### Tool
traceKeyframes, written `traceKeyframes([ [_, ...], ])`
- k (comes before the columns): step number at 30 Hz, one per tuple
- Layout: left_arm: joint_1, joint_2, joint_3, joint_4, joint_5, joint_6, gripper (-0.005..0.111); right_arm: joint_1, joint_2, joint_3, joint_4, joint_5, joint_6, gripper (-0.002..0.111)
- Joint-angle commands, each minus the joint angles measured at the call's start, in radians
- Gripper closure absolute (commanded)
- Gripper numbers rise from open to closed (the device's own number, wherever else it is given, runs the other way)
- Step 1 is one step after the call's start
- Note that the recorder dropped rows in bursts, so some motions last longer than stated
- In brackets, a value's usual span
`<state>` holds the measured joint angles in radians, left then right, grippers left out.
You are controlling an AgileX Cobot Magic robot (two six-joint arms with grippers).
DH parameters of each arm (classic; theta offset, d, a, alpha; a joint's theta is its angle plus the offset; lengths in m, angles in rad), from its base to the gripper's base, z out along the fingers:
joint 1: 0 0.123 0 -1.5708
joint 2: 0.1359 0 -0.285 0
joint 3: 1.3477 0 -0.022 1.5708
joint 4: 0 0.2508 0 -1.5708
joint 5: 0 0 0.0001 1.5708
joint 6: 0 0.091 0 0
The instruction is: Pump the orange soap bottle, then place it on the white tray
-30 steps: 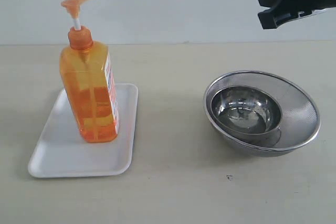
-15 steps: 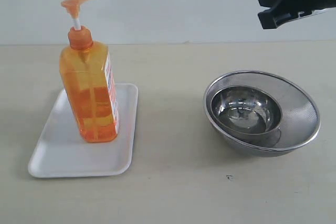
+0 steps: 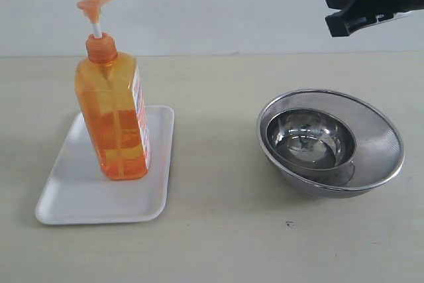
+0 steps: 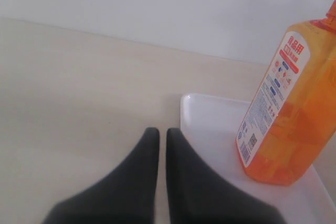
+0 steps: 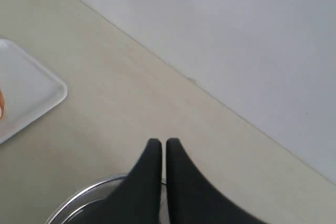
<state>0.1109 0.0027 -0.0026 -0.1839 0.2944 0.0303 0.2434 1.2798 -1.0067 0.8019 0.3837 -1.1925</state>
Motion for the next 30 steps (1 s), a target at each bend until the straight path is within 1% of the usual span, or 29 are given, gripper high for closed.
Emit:
traceKeyframes([
  [1, -0.005, -0.003, 0.003, -0.001, 0.004, -0.008, 0.102, -0.004, -0.011, 0.001, 0.003, 0.003, 0.005, 0.108],
  [30, -0.005, -0.003, 0.003, -0.001, 0.002, -0.003, 0.102, 0.001, -0.027, 0.001, 0.003, 0.001, 0.005, 0.108],
])
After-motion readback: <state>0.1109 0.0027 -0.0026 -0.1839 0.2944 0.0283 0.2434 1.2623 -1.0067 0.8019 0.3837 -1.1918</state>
